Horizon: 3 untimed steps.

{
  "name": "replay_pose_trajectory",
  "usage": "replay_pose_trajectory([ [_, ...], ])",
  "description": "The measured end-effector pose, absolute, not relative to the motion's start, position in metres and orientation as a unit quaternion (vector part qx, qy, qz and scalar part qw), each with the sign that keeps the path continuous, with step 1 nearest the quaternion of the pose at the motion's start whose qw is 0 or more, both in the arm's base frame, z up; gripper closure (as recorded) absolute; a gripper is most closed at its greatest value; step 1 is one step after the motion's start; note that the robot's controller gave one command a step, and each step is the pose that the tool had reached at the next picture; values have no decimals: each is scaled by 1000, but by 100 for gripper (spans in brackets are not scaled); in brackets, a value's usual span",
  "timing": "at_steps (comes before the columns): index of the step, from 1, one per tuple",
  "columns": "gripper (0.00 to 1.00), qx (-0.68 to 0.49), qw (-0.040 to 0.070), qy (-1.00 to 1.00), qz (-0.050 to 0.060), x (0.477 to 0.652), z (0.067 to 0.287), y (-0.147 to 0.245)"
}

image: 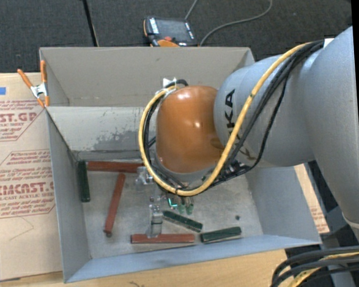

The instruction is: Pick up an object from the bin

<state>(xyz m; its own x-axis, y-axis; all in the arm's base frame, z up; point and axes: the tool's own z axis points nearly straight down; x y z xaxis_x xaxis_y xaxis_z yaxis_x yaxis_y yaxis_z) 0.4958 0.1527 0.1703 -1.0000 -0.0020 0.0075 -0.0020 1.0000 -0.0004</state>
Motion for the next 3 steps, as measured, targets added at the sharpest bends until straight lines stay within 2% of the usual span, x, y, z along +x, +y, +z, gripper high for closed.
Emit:
replay_pose_trajectory([
  [1,0,10,1,-1000,1,489,66,79],
  [2,100,13,1,-1000,-1,489,70,83],
  [3,100,0,-5,-1000,-1,514,223,93],
])
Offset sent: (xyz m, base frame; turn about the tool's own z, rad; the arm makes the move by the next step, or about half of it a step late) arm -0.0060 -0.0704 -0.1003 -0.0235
